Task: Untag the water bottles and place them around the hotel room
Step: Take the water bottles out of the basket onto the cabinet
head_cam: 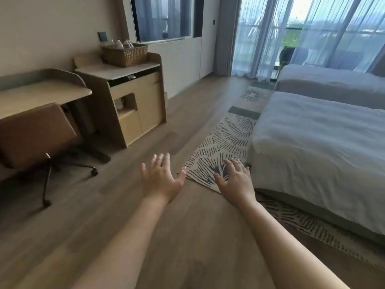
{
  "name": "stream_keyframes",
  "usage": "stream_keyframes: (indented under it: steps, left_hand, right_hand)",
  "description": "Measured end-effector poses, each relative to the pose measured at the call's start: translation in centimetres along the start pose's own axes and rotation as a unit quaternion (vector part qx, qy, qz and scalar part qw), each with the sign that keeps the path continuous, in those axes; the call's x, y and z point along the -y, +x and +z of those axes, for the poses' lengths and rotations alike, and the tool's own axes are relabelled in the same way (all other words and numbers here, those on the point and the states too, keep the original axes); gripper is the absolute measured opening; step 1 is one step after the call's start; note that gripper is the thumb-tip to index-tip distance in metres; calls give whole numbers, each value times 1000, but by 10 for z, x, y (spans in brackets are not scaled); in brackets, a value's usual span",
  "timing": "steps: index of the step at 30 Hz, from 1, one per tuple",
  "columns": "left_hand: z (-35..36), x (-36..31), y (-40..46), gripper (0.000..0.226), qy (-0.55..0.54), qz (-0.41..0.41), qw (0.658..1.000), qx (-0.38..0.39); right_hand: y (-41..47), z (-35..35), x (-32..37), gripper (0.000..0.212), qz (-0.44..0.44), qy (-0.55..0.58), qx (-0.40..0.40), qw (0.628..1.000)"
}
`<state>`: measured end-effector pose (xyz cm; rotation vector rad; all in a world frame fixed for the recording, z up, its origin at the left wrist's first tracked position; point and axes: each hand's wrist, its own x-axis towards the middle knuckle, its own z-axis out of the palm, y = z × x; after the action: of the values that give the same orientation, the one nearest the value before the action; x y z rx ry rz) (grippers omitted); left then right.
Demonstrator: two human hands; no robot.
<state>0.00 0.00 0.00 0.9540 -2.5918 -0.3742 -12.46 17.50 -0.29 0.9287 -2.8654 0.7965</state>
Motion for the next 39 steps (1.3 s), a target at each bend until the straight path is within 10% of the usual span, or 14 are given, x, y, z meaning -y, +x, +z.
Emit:
stream_keyframes:
  steps: [12,39]
  left_hand:
    - [64,53,113,87,19,-53,998,16]
    - [190,143,654,86,42,-113,993,16]
  right_hand:
    - [132,88,17,65,-32,-22,61,997]
    - [682,276,91,63,-52,44,115,991]
